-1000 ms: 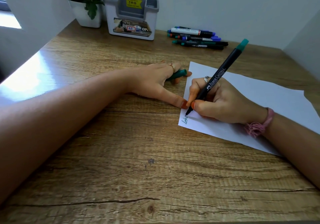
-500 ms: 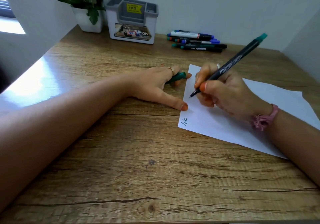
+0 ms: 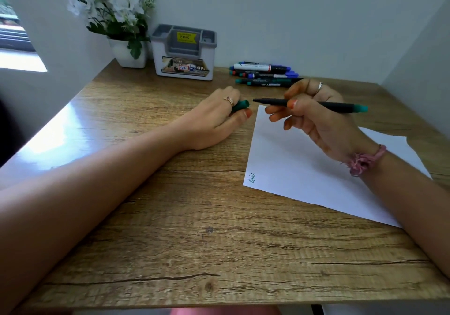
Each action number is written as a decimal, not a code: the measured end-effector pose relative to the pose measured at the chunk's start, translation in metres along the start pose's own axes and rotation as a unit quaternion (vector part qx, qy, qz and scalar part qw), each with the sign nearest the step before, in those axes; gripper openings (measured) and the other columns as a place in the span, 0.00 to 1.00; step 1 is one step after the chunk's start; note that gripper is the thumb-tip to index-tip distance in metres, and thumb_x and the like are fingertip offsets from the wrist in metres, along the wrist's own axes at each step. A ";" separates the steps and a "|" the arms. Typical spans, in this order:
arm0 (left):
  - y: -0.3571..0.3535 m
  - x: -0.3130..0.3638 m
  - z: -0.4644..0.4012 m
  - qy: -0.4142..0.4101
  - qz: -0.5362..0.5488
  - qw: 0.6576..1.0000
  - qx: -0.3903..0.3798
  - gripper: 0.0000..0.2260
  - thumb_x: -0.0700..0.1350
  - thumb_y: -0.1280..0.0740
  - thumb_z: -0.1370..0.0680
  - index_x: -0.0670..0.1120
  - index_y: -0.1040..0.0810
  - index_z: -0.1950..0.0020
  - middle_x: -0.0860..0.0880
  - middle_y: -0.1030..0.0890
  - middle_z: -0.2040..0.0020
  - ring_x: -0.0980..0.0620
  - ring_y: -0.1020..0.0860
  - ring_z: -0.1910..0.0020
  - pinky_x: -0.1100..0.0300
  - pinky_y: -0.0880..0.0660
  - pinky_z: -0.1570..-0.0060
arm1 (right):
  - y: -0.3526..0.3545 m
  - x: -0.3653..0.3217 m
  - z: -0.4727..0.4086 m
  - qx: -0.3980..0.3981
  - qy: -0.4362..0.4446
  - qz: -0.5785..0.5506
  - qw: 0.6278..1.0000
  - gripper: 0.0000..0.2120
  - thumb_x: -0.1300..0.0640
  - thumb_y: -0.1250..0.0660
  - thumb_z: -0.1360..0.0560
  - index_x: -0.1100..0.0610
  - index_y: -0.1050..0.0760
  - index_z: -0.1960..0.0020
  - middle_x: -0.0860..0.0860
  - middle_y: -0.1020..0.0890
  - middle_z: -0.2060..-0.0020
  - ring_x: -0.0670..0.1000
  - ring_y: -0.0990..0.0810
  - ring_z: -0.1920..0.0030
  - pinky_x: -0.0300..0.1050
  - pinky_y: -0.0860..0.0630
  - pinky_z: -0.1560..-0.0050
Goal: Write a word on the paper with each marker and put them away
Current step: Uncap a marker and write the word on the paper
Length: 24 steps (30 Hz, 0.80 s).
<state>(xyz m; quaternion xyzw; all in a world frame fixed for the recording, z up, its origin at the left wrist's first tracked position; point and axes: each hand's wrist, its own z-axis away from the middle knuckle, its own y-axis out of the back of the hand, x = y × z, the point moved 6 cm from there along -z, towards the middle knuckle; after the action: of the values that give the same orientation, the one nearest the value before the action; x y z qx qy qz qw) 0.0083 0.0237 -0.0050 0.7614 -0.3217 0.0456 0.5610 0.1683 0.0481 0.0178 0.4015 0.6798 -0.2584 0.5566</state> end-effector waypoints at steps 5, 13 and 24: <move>0.000 0.001 0.000 -0.011 -0.023 1.000 0.005 0.12 0.54 0.45 0.20 0.46 0.33 0.53 0.54 0.32 0.61 0.56 0.33 0.61 0.63 0.36 0.61 | 0.004 -0.001 0.000 0.014 0.005 0.015 1.000 0.02 0.63 0.38 0.28 0.58 0.29 0.57 0.54 0.14 0.61 0.52 0.16 0.61 0.38 0.23 0.64; 0.001 0.005 0.003 -0.037 -0.020 0.999 -0.015 0.08 0.50 0.47 0.19 0.47 0.34 0.49 0.52 0.28 0.62 0.56 0.30 0.63 0.58 0.35 0.61 | 0.002 -0.002 0.000 0.017 0.034 0.120 0.992 0.09 0.55 0.29 0.33 0.56 0.19 0.54 0.52 0.15 0.63 0.51 0.17 0.64 0.39 0.26 0.68; 0.015 -0.009 0.002 0.111 0.411 0.903 0.063 0.09 0.41 0.31 0.29 0.46 0.21 0.50 0.50 0.18 0.59 0.58 0.19 0.62 0.69 0.23 0.60 | 0.012 0.010 -0.007 0.026 0.017 0.027 0.999 0.03 0.59 0.34 0.25 0.56 0.28 0.53 0.53 0.14 0.61 0.50 0.16 0.62 0.38 0.25 0.65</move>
<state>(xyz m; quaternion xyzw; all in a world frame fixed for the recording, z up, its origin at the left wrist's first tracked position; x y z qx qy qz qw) -0.0076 0.0234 0.0027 0.5855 -0.5380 0.3760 0.4758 0.1742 0.0623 0.0114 0.4383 0.6712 -0.2541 0.5411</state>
